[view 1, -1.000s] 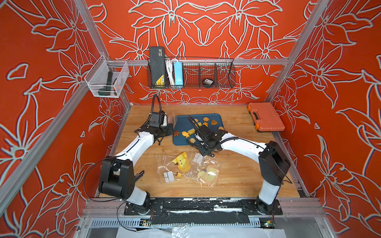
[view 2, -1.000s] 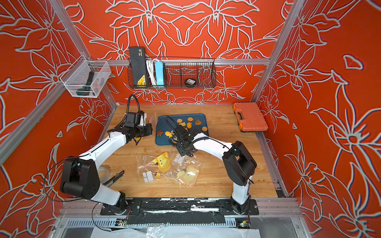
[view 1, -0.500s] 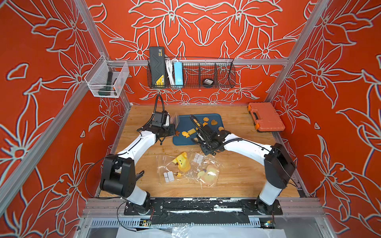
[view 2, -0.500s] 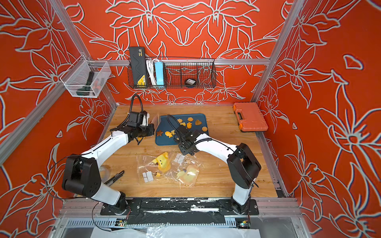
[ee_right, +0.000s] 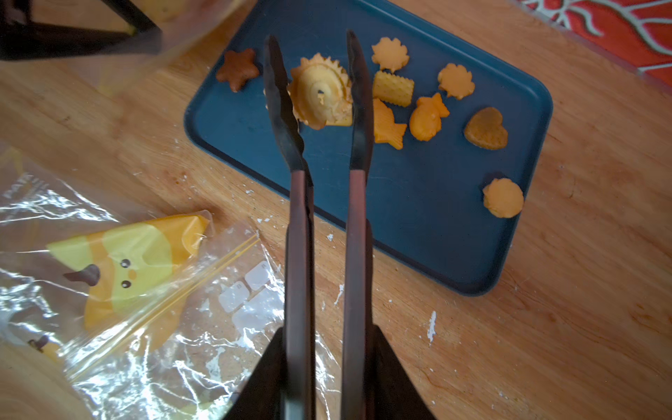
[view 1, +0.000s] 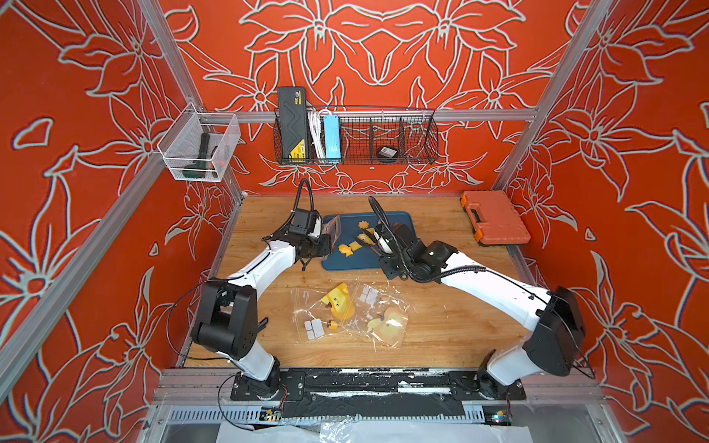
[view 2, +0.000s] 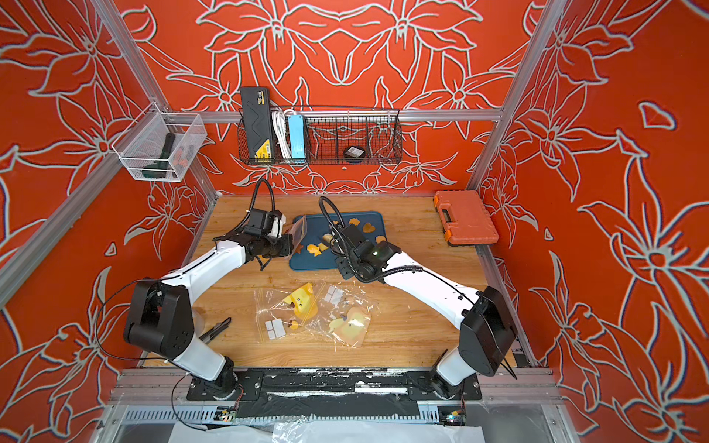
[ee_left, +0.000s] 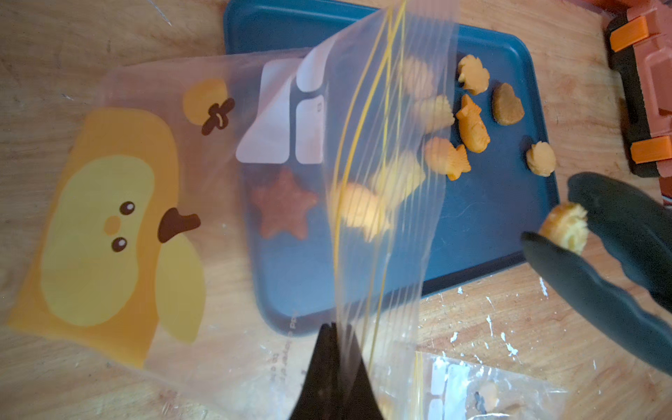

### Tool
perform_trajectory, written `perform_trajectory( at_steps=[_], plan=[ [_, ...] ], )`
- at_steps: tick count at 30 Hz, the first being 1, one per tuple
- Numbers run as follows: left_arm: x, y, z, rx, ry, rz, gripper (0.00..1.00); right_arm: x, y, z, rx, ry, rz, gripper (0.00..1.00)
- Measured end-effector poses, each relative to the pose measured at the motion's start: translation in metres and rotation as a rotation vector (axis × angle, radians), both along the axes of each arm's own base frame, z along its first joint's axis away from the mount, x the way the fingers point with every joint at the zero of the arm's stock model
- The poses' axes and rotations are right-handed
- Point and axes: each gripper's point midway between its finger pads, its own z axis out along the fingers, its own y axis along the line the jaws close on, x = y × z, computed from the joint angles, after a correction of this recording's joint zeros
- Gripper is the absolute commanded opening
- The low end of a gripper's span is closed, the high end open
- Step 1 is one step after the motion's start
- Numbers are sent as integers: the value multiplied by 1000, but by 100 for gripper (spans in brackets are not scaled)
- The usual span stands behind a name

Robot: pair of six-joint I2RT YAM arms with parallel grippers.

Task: Put the cookies into a resealable bag to prevent moisture
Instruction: Place the cookie in the ziploc bag.

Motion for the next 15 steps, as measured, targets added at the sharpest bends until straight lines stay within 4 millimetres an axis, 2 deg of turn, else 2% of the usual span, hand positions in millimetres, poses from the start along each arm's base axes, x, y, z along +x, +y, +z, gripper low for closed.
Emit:
perform_trajectory(
  at_steps=[5, 9, 15],
  plan=[
    [0, -3, 2, -3, -3, -12, 0, 0, 20, 16, 65, 1, 66, 35],
    [0, -5, 2, -2, -4, -20, 0, 10, 39, 26, 96, -9, 101, 35],
    [-1, -6, 2, -2, -5, -26, 0, 22, 55, 6, 56, 17, 131, 34]
  ],
)
